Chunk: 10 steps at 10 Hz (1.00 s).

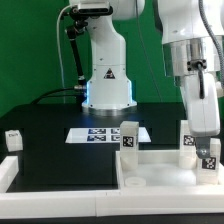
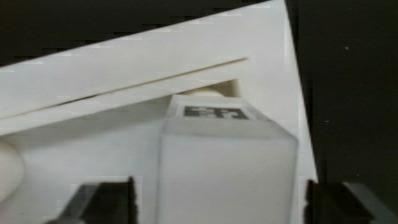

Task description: Assemble square table

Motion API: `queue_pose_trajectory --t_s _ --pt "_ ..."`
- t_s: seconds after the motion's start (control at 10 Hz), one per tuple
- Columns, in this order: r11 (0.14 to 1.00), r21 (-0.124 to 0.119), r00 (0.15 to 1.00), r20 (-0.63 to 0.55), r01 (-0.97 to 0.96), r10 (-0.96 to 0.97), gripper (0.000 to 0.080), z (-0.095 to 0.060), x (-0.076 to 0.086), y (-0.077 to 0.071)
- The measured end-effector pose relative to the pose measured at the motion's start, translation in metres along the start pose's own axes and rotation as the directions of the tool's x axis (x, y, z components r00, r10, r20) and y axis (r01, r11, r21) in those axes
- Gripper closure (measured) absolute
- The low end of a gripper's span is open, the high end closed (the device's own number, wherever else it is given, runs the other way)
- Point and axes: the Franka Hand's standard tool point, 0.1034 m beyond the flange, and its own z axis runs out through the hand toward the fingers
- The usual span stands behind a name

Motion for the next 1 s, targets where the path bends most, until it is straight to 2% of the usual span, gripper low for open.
queue_pose_trajectory --t_s 0.1,0.2,0.3,0.6,0.7,0.9,1.0 --pt "0.992 -0.003 0.992 -0.031 0.126 -0.126 0.0209 -0.001 -0.005 0.0" --pt "0.944 -0.001 0.943 -0.062 0.329 -0.328 0.0209 -0.001 -0.011 0.0" --pt "0.86 -0.012 0.858 -0.067 0.51 -0.51 0.0162 -0.001 -0.015 0.001" --pt "0.779 -0.023 0.777 -0.067 0.627 -0.626 0.0153 -0.001 -0.012 0.0" --pt "0.7 -0.035 0.697 -0.069 0.714 -0.714 0.015 -0.001 -0.011 -0.001" --pt "0.387 -0.08 0.382 -0.072 0.918 -0.921 0.015 0.0 -0.011 -0.007" --pt "0.412 -0.078 0.407 -0.074 0.908 -0.911 0.015 0.0 -0.01 -0.007"
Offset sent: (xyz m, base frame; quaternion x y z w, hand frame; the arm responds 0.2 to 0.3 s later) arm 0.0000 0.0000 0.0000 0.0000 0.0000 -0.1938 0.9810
